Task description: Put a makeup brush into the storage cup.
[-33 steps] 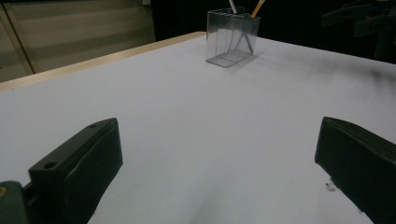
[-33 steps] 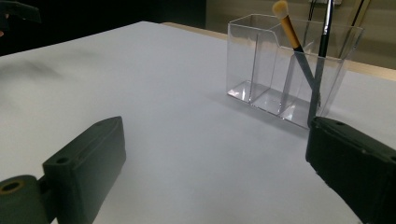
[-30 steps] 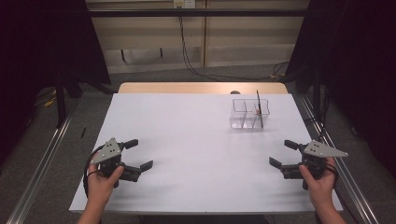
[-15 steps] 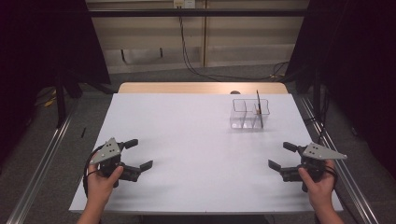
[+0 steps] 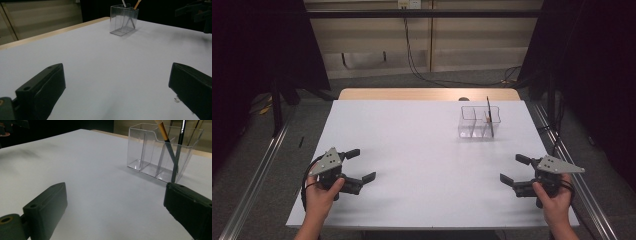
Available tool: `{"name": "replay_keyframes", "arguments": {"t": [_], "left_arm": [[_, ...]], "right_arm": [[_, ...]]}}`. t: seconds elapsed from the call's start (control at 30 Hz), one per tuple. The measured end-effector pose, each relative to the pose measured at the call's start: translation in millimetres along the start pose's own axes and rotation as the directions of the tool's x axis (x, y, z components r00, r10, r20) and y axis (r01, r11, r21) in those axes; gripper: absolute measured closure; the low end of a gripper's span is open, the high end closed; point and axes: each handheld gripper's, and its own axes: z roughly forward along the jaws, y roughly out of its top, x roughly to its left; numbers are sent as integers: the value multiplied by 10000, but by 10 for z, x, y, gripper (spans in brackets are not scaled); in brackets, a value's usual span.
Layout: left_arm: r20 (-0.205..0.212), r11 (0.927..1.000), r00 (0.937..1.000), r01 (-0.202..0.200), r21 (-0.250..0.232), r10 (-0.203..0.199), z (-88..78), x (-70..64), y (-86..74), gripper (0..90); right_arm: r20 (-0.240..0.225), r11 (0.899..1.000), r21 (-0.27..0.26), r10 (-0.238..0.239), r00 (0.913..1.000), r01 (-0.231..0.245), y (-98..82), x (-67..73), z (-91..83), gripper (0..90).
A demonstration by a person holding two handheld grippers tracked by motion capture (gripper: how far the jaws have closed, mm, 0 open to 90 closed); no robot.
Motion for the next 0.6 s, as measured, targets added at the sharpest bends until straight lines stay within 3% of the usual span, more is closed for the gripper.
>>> {"name": "replay_keyframes", "arguments": {"t": [0.6], "left_arm": [[38, 10000, 10000, -52, 7, 52, 23, -12, 9, 7]], "right_arm": [[-227, 9990, 347, -279, 9994, 286, -46, 55, 41, 46]]}}
